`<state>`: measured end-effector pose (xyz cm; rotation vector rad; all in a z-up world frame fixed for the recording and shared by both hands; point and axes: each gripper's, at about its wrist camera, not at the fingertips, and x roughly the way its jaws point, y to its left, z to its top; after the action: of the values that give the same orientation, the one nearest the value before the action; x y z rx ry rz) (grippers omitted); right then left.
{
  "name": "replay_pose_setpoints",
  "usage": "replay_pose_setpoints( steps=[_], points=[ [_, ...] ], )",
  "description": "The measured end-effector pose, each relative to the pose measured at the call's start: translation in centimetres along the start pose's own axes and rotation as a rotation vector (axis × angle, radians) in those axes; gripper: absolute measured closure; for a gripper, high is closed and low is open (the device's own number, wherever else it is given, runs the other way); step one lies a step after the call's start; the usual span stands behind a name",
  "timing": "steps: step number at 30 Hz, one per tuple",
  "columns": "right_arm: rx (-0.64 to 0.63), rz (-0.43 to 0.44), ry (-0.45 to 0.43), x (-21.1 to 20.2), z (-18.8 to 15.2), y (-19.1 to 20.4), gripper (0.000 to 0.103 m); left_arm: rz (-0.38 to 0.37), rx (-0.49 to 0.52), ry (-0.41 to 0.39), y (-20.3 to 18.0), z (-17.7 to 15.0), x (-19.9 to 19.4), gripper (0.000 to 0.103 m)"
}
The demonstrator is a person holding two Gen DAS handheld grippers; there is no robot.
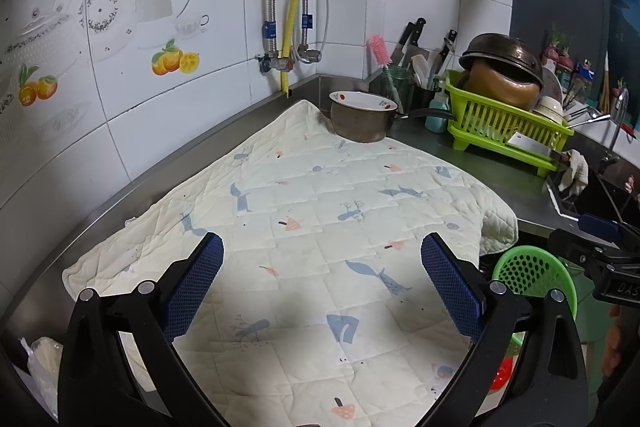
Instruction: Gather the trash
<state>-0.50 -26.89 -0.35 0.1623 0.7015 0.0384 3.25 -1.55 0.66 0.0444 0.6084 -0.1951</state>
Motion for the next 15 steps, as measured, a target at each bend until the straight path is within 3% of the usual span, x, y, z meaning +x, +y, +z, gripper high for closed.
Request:
replay_pose_setpoints(
  steps=[15],
  points=[
    [0.006, -0.003, -0.004, -0.23, -0.11, 0.11, 0.010, 0.003, -0.002, -0.006, -0.07, 0.05, -0.34, 0.005]
  ],
)
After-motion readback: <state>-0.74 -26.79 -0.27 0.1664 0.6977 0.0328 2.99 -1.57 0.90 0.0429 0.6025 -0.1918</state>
